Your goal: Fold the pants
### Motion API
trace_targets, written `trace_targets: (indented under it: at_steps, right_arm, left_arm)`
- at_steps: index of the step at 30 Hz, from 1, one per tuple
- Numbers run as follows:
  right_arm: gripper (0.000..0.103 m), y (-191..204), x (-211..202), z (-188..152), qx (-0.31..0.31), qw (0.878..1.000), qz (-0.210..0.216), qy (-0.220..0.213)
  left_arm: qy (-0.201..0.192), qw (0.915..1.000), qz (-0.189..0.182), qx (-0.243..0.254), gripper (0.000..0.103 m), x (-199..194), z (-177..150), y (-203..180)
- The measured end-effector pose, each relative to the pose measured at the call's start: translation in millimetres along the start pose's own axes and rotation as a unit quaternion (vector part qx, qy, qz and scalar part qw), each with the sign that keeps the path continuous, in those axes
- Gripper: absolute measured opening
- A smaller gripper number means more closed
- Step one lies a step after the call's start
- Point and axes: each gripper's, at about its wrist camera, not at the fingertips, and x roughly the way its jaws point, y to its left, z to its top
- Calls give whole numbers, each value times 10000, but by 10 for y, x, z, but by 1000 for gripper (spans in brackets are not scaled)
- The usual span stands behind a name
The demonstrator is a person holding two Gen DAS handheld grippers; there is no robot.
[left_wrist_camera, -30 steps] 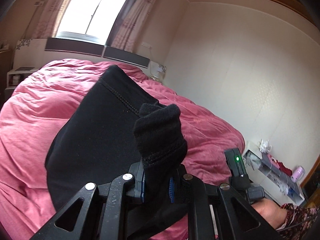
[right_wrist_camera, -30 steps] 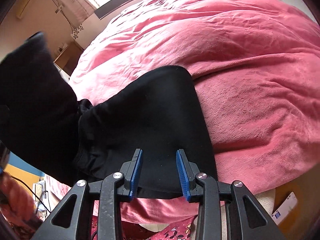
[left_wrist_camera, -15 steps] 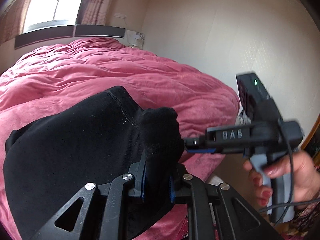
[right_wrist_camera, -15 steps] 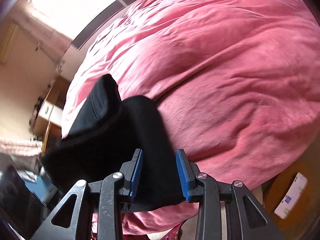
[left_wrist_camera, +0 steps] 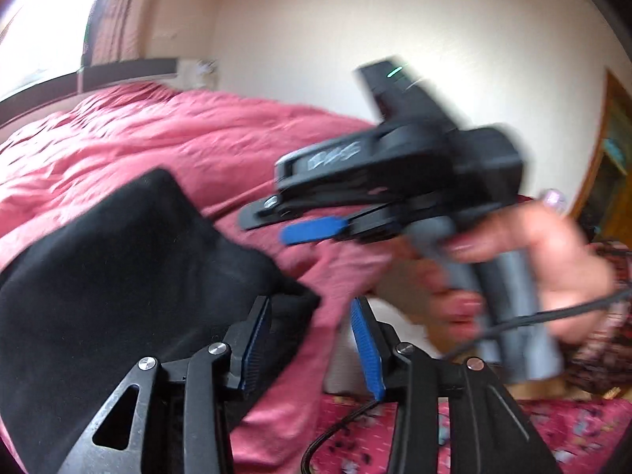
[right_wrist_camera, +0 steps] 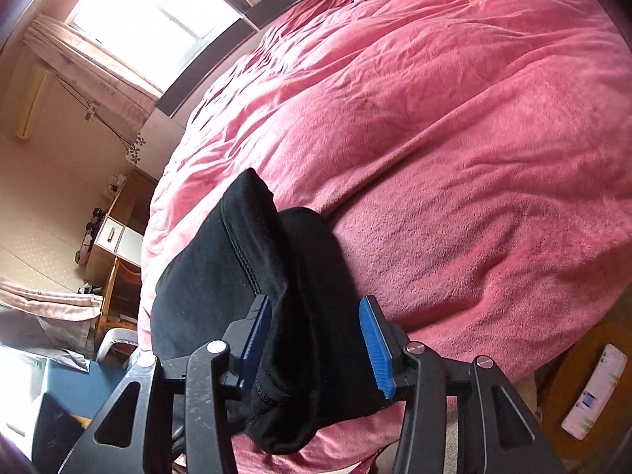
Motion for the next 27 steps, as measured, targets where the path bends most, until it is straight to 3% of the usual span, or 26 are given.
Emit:
trace_targets:
  at_steps: [2, 5, 8, 10, 14, 16, 18, 23, 25, 27]
  right_arm:
    - [49, 21, -13, -2, -58, 10000, 19, -39]
    - [52, 94, 4, -15, -224, 9997, 38, -6]
    - [55, 186, 73, -55, -418, 9991, -8, 104]
    - [56, 223, 136, -92, -502, 9985, -24, 212]
    - [53, 343, 300, -234, -970, 9930, -415, 525]
    - [50, 434, 415, -340, -1660, 9760, -1221, 700]
    - [50, 419, 527, -415, -1885, 9661, -1505, 915]
    - [57, 276, 511, -409, -1359, 9759, -1389, 989]
    - [57, 221, 445, -368, -1053, 9818, -1263, 948]
    - [57, 249, 310, -301, -953, 9861, -1226, 592]
  left_arm:
    - [-227, 9997, 125, -18, 43, -154, 39, 35]
    - [-620, 9960, 360, -525, 43, -430, 76, 269]
    - [-954, 9815, 1117, -1228, 43, -702, 17, 650]
    - [-882, 9693, 1603, -1643, 43, -775, -64, 921]
    - [-330, 9530, 1937, -2308, 43, -769, -371, 1341]
    - [125, 9530, 2018, -2258, 43, -682, -569, 1393]
    - [412, 9580, 2039, -1973, 43, -566, -732, 1341]
    - [438, 9612, 2144, -1680, 43, -534, -767, 1216]
    - [412, 9621, 1964, -1844, 43, -586, -723, 1230]
    - [201, 9633, 1759, -2018, 43, -690, -703, 1249]
